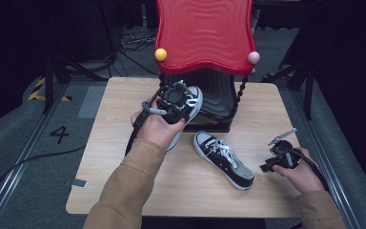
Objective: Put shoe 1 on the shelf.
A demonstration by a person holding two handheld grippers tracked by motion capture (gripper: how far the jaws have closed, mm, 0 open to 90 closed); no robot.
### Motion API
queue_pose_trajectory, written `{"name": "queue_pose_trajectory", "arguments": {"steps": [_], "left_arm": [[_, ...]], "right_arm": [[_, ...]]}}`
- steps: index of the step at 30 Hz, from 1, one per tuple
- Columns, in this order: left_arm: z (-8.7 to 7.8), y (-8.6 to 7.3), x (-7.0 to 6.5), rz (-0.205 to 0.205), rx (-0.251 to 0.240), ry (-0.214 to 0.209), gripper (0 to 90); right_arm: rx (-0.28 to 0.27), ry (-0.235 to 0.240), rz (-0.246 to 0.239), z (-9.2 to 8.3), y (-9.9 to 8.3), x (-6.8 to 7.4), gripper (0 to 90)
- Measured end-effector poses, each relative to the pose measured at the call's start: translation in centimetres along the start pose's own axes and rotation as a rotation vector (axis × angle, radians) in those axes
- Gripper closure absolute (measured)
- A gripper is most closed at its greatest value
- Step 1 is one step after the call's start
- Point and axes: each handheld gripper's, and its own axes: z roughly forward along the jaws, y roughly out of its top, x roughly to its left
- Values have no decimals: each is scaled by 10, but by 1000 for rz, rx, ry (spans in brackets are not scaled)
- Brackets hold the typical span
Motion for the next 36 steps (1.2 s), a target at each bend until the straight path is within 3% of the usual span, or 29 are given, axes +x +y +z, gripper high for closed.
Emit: {"name": "queue_pose_trajectory", "arguments": {"steps": [5,8,13,16,22,25,27,30,36], "left_arm": [[9,11,1,-37,-40,57,858],[17,16,3,-37,-67,111,858],[28,23,11,-95,-118,133,856],[36,23,10,-89,-168,197,852],[43,19,10,-86,-270,170,858],[44,20,7,-92,-247,198,859],[49,20,3,-74,-202,217,859],[57,21,1,-78,-135,202,860],[65,28,-7,-73,-137,227,860]], "right_arm": [[-5,1,-3,-1,0,0,584],[-8,1,-4,0,0,1,584],[-3,-2,-8,2,0,2,583],[2,-4,-10,3,-1,3,581],[5,-6,-3,4,-5,2,577],[10,-7,-2,5,-6,3,576],[12,-5,-3,5,-6,3,574],[11,-6,0,5,-7,3,571],[12,-4,-2,6,-8,4,566]]}}
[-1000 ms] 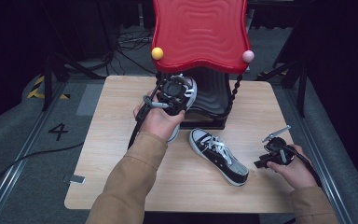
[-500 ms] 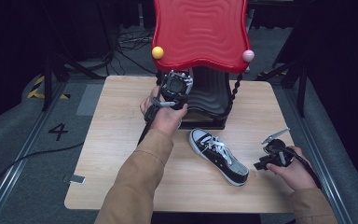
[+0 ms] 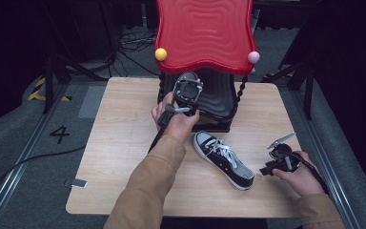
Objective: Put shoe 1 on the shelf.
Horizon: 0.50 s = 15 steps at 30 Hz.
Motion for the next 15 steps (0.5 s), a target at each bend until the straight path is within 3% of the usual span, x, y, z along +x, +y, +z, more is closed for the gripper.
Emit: {"name": "queue_pose_trajectory", "arguments": {"steps": [4,8,10,13,15], "left_arm": [[8,2,-7,17,0,25,860],[15,5,-8,16,-2,21,861],[18,6,-8,38,-17,44,861],[26,6,1,110,-67,96,863],[29,9,8,84,-64,97,865]], "right_arm": [[7,0,0,1,-2,0,563],[5,1,6,1,-4,-1,560],[4,0,9,1,-7,-1,560],[1,-7,14,0,-10,-1,560],[0,-7,19,-1,-12,-2,560]]}}
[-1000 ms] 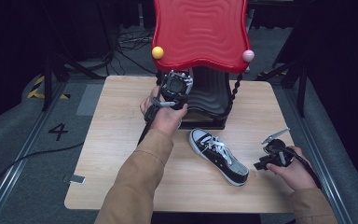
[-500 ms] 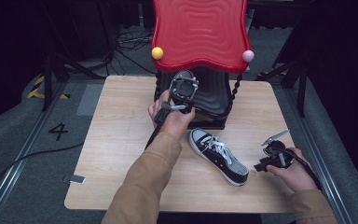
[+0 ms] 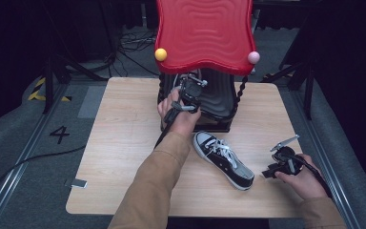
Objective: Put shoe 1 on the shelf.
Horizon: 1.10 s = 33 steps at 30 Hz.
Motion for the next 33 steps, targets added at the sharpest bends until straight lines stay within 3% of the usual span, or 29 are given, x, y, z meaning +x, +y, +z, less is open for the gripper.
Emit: {"name": "queue_pose_trajectory", "arguments": {"steps": [2,4,8,10,12,14,15,16,18,22,24,25,27,31,33], "left_arm": [[1,4,4,-44,-16,-46,865],[1,8,1,-48,-39,-47,862],[7,15,2,-61,25,-59,859],[8,15,0,-78,26,-56,850],[7,15,1,-73,33,-79,846],[3,14,0,-106,47,-115,766],[2,14,0,-89,43,-131,727],[-1,13,-2,-81,59,-121,727],[-12,12,-4,-50,42,-115,637],[-27,11,-3,-39,56,-155,601],[-44,7,-3,-8,101,-214,587],[-44,7,-3,-8,101,-214,581],[-57,2,-3,43,121,-244,579],[-80,-11,-1,128,168,-343,639],[-90,-18,0,159,217,-387,741]], "right_arm": [[-3,-2,7,-1,-2,-1,559],[-8,-5,11,-1,-3,-2,559],[-8,-7,3,-1,-3,0,555],[-8,-8,2,-1,-3,0,554],[-8,-8,0,-1,-3,1,553],[-6,-8,-3,0,-3,1,547],[-6,-8,-3,0,-3,1,547],[-5,-7,-4,0,-3,1,547],[-5,-5,-7,0,-2,1,550],[1,-7,-6,1,1,2,549],[-1,-8,-9,1,2,2,546],[-1,-8,-9,1,2,2,546],[-3,-8,-11,1,2,2,543],[-1,-5,-17,2,4,3,537],[1,-9,-17,3,5,4,537]]}}
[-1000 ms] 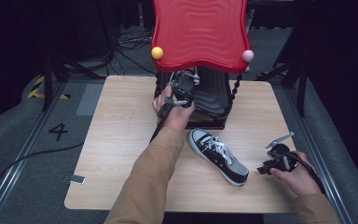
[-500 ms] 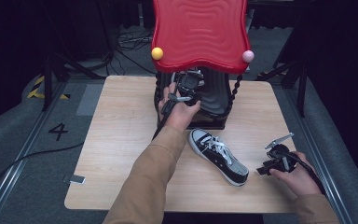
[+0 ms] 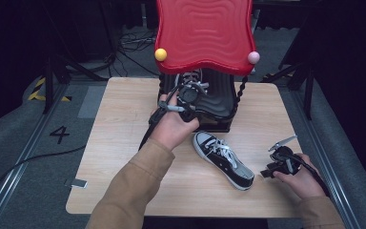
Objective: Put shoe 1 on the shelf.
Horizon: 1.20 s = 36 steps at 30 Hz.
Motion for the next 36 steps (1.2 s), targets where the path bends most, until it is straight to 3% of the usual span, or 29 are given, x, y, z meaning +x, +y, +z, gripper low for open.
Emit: {"name": "queue_pose_trajectory", "arguments": {"steps": [3,5,7,11,13,17,21,24,27,33,36], "left_arm": [[-1,-12,-1,23,98,-38,893],[5,-19,2,61,163,-62,897],[11,-25,5,94,195,-64,898],[23,-30,12,160,243,-92,898],[30,-31,15,204,258,-78,898],[43,-27,21,239,257,-54,898],[63,-22,28,262,289,-29,898],[67,-20,32,239,276,3,898],[68,-16,37,202,283,-26,899],[74,-7,29,215,282,-12,900],[77,1,28,184,236,-67,900]], "right_arm": [[-4,-2,-8,1,1,1,537],[-5,-5,-8,1,1,1,536],[-7,-6,-10,1,1,2,534],[-10,-5,-9,1,1,2,532],[-13,-3,-9,1,1,1,532],[-15,-4,-12,1,1,2,527],[-15,-6,-15,1,1,2,523],[-20,0,-15,1,0,1,522],[-26,12,-6,1,-1,0,524],[-21,-1,-16,2,1,3,524],[-20,-3,-19,2,1,3,523]]}}
